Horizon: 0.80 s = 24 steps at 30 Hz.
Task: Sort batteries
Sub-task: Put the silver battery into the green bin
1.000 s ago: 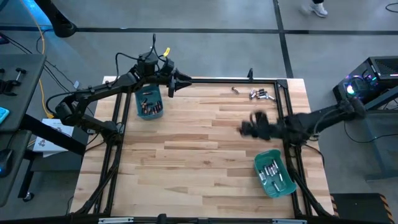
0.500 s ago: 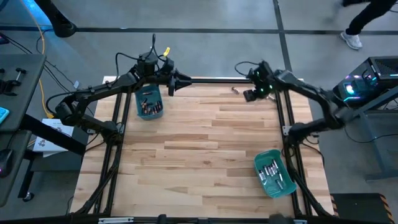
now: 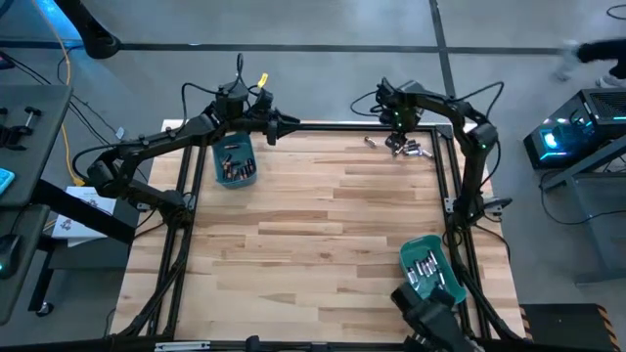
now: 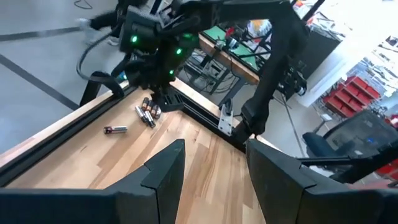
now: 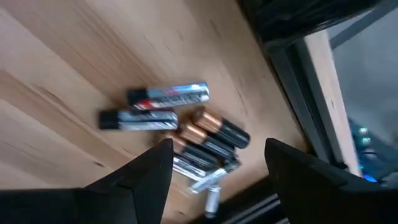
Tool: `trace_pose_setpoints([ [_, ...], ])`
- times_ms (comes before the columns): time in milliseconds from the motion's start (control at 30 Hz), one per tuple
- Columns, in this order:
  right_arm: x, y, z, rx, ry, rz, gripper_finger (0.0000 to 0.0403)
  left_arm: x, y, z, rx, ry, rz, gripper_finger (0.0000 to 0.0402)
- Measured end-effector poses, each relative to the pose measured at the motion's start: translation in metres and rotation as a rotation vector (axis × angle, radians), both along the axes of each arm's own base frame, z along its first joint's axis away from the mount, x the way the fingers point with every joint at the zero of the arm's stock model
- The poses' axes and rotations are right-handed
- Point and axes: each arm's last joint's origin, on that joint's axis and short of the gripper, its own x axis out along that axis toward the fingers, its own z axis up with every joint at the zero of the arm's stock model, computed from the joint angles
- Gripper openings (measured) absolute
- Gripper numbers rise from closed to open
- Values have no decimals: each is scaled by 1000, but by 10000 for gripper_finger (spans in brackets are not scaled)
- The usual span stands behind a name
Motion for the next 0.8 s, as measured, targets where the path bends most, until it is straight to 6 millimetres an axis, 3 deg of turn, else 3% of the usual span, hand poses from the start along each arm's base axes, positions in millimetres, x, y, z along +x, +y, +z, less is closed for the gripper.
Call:
trace_pose_setpoints([
  [167,-8,-9,-16,24,103,49,247,0,0,0,-10,-3,4,165],
  [400,-13,-15,-23,34,103,65,247,0,0,0,-17,-4,7,165],
  [800,-7,-3,-36,25,165,120,247,0,0,0,-6,-2,7,165],
])
